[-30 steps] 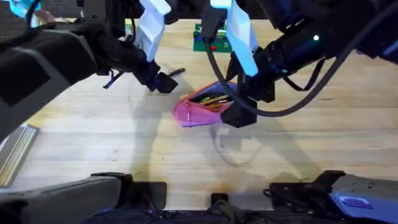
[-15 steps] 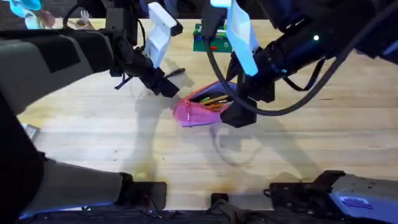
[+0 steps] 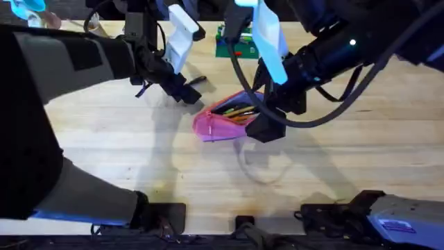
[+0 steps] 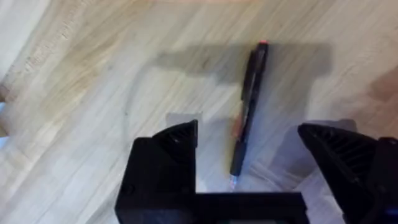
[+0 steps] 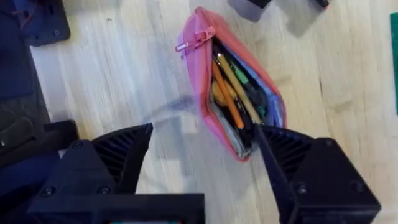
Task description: Unzip the bag, pick up the pens from the table one at a time and place them inside, then zip the bag closed.
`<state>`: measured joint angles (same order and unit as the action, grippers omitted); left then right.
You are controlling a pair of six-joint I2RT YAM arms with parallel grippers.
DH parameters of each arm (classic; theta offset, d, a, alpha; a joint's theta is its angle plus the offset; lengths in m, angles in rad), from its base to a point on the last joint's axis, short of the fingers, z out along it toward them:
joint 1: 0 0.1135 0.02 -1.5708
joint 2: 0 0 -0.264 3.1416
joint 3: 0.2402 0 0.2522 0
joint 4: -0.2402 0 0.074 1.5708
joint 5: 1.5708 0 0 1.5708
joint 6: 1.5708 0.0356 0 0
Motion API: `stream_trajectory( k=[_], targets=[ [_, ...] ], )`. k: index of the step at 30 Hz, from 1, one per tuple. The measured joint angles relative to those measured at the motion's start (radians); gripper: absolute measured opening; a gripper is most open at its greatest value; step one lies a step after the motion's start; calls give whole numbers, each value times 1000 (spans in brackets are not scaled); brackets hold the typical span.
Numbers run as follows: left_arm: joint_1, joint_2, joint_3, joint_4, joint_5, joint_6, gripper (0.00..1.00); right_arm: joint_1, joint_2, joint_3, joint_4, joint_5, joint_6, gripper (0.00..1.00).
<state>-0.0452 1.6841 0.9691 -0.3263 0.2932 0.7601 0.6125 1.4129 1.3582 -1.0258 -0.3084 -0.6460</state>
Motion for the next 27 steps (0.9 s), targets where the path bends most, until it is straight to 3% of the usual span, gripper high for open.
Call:
stream_trajectory(
  k=[11,21,27],
  targets=[
    [0,38,1,62,5,-17,991,0,0,0,0,0,11,998],
    [15,104,41,44,74,-132,993,0,0,0,0,0,11,998],
    [21,114,55,7,77,-166,993,0,0,0,0,0,11,998]
  ],
)
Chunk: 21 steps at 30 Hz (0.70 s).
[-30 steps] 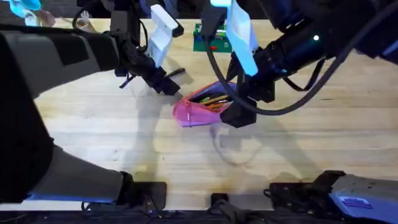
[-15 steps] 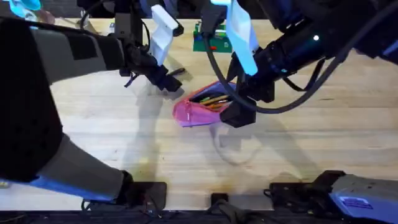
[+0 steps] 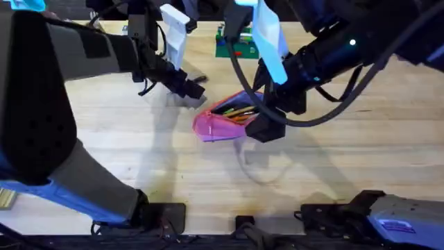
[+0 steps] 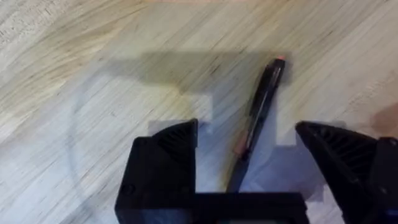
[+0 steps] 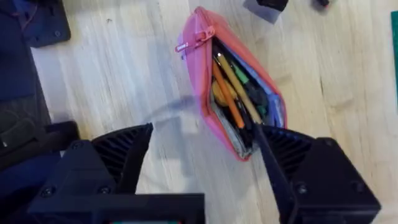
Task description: Unzip the bag, pick up the pens from the table one at a time and place them inside, then zip the bag closed.
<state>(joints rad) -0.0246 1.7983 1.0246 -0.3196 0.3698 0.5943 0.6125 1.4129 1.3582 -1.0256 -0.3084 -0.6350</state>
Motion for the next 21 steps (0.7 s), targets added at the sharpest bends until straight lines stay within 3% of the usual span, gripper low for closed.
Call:
stream_trajectory(
  k=[7,8,12,13,20,21],
  targets=[
    [0,2,5,-9,-1,-2,983,0,0,0,0,0,0,998],
    [-2,2,5,-12,5,-2,884,0,0,0,0,0,0,998],
    [-9,2,5,-17,15,1,653,0,0,0,0,0,0,998],
    [-10,2,5,-17,22,2,473,0,0,0,0,0,0,998],
    [-10,2,5,-25,53,1,76,0,0,0,0,0,0,997],
    [-10,1,5,-25,56,0,54,0,0,0,0,0,0,997]
  ],
)
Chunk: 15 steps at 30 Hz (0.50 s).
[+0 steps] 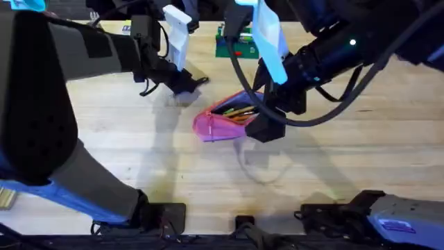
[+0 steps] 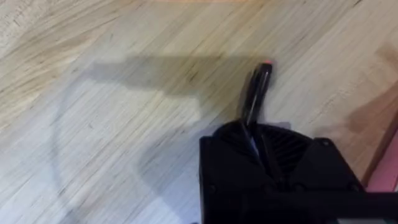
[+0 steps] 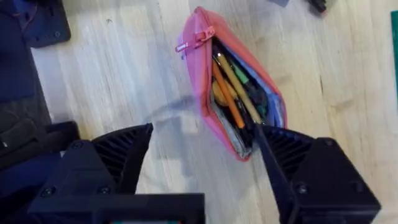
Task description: Unzip the bag, pick up the pens from the table one at a time and place them inside, then zip the bag closed.
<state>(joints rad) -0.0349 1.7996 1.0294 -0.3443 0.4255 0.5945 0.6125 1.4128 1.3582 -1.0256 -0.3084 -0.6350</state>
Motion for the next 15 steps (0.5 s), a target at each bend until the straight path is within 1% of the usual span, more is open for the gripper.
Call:
stream_trajectory(
  k=[11,15],
  targets=[
    [0,0,3,-4,9,0,42,0,0,0,-2,0,0,998],
    [0,16,37,-47,9,0,41,0,0,0,-14,0,0,997]
  ],
)
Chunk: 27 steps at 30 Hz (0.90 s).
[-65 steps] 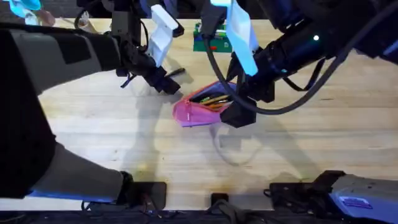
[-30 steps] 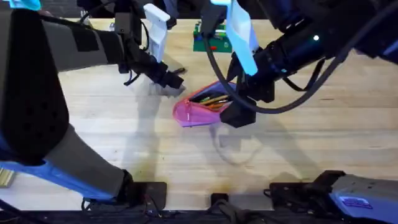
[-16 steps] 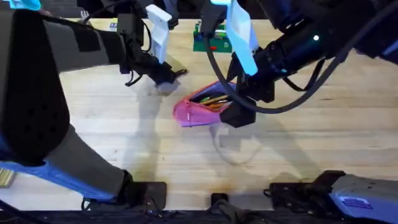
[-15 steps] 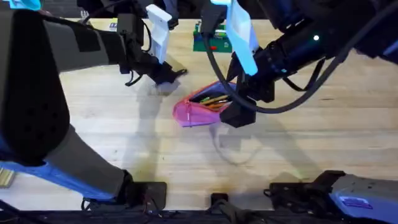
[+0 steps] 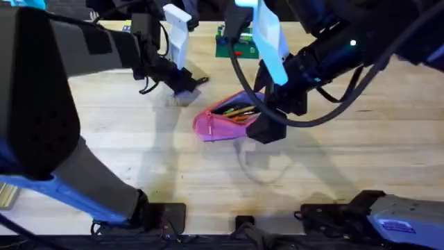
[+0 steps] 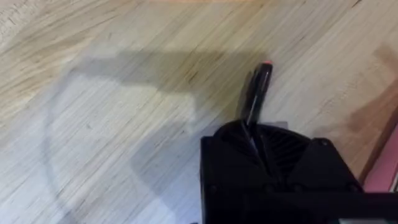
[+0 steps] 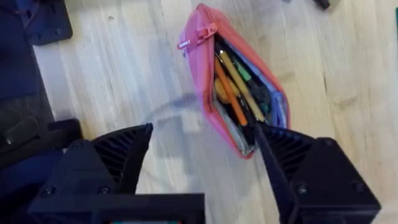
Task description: Unzip the bag, pick up the pens from the table one at a time and place them inside, then zip the bag closed.
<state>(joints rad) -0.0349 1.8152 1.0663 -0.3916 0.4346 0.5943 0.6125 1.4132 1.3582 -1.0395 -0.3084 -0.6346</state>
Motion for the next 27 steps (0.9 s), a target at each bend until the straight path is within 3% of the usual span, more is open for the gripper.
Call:
stream_trajectory(
  k=[7,13,20,27],
  targets=[
    [-2,25,81,-137,-13,4,41,0,-1,0,-5,0,0,998],
    [-25,1,106,-140,-21,27,42,0,-38,0,-6,52,0,998],
    [-88,-150,107,-148,-35,39,42,0,-78,0,-7,139,0,998],
    [-133,-304,107,-234,-38,42,42,0,-139,0,-24,155,25,997]
  ],
)
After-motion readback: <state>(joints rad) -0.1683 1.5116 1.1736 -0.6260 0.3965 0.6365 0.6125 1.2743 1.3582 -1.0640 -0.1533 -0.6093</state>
